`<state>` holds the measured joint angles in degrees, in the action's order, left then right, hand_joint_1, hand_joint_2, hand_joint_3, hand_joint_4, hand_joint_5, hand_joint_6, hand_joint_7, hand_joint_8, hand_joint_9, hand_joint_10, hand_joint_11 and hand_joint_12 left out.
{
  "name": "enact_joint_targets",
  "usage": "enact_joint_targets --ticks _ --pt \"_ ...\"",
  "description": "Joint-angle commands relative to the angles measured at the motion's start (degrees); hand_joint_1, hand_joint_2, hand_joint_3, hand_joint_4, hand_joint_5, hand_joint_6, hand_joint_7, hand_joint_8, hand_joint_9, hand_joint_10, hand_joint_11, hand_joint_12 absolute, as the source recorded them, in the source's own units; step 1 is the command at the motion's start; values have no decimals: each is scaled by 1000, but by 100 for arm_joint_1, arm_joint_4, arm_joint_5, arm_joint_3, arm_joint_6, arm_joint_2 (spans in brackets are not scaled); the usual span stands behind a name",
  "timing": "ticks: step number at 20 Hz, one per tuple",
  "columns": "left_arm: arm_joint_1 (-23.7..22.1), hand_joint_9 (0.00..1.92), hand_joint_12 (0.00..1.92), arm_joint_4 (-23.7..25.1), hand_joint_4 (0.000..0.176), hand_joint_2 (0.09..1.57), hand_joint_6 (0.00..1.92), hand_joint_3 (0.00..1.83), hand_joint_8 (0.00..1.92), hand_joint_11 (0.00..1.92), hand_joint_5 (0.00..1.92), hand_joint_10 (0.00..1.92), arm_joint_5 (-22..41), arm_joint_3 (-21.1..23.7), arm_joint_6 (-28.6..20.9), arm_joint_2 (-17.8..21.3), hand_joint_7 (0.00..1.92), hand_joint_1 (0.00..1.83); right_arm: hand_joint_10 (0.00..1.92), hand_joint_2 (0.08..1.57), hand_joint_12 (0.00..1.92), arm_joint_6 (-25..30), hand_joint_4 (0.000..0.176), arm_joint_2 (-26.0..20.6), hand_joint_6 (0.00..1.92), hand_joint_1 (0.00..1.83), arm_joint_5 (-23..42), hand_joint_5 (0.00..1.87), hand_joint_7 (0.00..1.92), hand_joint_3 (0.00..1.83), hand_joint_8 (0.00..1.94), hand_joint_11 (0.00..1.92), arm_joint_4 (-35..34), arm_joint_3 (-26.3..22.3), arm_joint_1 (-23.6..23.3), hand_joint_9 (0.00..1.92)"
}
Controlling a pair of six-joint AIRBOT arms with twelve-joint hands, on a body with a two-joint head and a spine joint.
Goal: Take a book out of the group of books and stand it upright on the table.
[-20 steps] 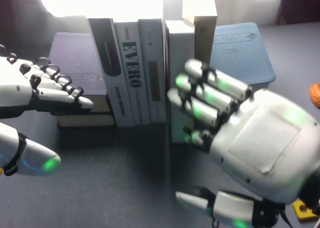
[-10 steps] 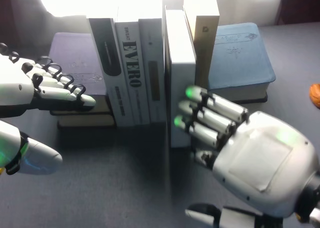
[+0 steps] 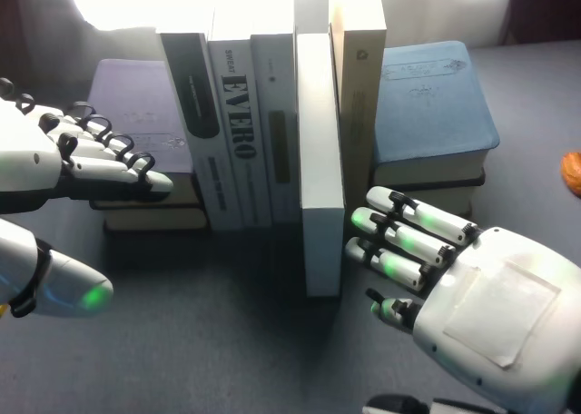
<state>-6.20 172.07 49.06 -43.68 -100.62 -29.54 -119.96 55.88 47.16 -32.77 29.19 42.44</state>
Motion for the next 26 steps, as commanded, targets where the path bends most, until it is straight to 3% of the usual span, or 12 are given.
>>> enact_joint_targets --ticks 1,4,6,11,12,13,15,16,18,19,22,26 --pt "-78 14 0 51 42 1249 2 1 12 0 5 6 -445 -7 -10 -3 56 0 12 1166 34 23 0 -71 3 0 467 845 256 0 4 18 288 -82 -83 76" --pt "-78 23 3 51 42 1240 7 0 9 7 18 9 -445 -4 -10 -3 55 0 1 1171 126 158 0 -501 0 0 398 826 258 0 2 1 289 -419 -322 88" --pt "-75 64 17 51 39 1244 20 0 25 36 54 24 -445 0 -10 -3 104 0 7 1161 489 230 0 -759 2 0 404 741 303 0 2 0 289 -579 -476 149" --pt "-26 471 1395 51 29 1260 55 2 52 0 344 124 -445 59 -10 7 457 0 84 1145 1124 1249 0 -1533 2 12 367 654 605 0 41 0 1053 -641 -699 509" --pt "-54 464 1555 51 2 1271 31 0 111 34 487 562 -445 64 -10 7 588 0 122 1151 1264 1270 0 -1634 15 4 325 698 726 0 49 48 1054 -640 -766 650" --pt "-67 385 1635 51 0 1274 33 0 184 76 555 954 -445 66 -10 7 633 0 139 1150 1331 1289 0 -1718 18 4 277 734 799 0 36 103 1054 -640 -805 731" --pt "-21 441 1703 51 0 1273 111 1 922 255 742 1352 -444 68 -10 15 551 59 533 1139 1451 1426 0 -1974 19 60 122 848 944 1 33 270 1054 -638 -813 726" --pt "6 539 1743 51 0 1289 572 1 1206 346 670 1449 -444 66 -10 20 581 44 943 1153 1566 1490 0 -2047 48 69 71 911 1009 2 97 306 1054 -635 -829 639" --pt "38 650 1906 51 0 1308 1128 2 1538 441 667 1740 -444 50 -10 31 711 59 1417 1169 1829 1865 0 -2289 573 45 -309 861 827 1 972 337 1054 -632 -1042 613" --pt "42 649 1918 51 0 1315 1184 3 1628 467 685 1849 -444 27 -10 31 730 42 1491 1174 1878 2116 0 -2428 827 25 -542 786 790 1 1119 326 1054 -632 -1198 600" --pt "54 662 1921 51 0 1325 1517 2 1717 463 698 1920 -445 -5 -10 31 785 0 1648 1172 1921 2627 0 -2689 1081 0 -1162 737 769 0 1277 318 1054 -561 -1622 581" --pt "35 866 1921 51 0 1327 1658 1 1908 731 842 1921 -445 -9 -10 24 899 0 1825 1171 1921 3315 0 -2772 1363 0 -1889 721 823 0 1486 394 1190 -255 -2098 658"
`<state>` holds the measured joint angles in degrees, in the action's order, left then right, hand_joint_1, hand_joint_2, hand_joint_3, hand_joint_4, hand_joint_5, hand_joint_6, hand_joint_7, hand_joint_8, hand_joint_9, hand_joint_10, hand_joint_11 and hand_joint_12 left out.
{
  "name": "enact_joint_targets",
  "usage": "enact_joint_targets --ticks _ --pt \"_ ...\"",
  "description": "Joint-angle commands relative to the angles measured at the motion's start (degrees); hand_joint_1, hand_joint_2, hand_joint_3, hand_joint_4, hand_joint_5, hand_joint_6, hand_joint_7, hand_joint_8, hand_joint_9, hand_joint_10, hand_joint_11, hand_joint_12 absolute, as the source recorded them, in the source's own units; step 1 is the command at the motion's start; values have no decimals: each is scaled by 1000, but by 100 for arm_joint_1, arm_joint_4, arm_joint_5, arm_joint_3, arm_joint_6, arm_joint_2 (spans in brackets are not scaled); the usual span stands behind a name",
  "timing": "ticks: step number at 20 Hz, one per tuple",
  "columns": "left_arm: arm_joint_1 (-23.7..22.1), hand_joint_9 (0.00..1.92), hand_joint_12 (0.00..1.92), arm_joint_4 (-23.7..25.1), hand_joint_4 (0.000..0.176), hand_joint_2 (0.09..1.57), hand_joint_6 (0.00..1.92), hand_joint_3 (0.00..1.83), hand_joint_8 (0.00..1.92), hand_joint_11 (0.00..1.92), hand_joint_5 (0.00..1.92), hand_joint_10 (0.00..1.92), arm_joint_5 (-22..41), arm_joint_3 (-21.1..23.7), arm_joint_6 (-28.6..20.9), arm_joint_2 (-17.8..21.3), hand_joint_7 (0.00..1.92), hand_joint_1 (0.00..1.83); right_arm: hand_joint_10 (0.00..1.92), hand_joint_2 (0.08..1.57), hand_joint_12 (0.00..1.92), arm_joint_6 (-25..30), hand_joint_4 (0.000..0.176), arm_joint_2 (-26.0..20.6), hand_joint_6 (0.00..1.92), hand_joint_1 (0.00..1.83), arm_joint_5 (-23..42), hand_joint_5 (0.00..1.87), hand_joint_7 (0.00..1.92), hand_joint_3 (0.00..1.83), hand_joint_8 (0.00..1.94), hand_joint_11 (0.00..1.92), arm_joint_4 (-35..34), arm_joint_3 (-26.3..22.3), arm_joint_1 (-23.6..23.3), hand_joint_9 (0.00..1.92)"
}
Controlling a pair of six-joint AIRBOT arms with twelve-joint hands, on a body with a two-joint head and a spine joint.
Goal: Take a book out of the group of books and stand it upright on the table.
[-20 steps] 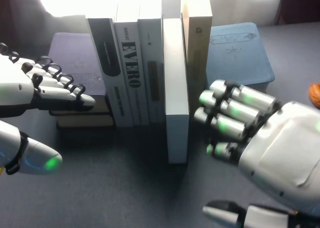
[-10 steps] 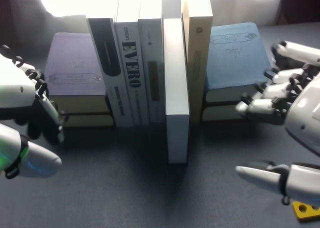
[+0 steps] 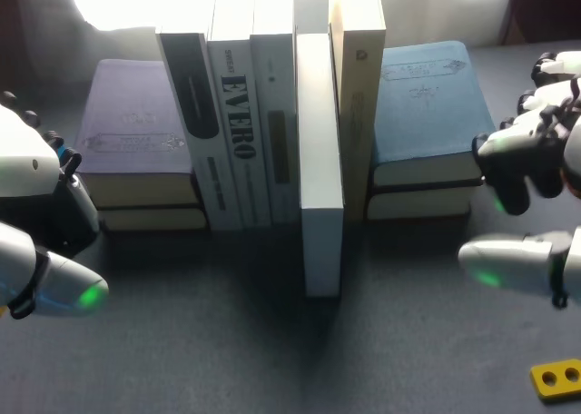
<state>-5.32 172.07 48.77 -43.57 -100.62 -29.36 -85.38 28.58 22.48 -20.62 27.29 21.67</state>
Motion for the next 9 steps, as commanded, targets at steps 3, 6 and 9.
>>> enact_joint_targets --ticks 3,6,9 --pt "-52 931 1921 51 0 1331 1640 1 1899 798 861 1921 -417 39 -10 6 931 0 1861 1180 1921 835 0 -83 1380 0 359 717 820 3 1506 433 654 193 -271 686" --pt "-50 978 1921 51 0 1335 1639 1 1921 859 879 1921 -417 45 -10 10 961 0 1866 1168 1921 834 0 -77 1402 0 395 700 811 0 1515 436 833 228 -326 688" --pt "-51 981 1921 51 0 1329 1622 0 1914 853 886 1921 -417 12 -10 10 967 0 1882 1167 1921 834 0 -50 1412 0 395 693 822 1 1546 472 876 264 -375 705"
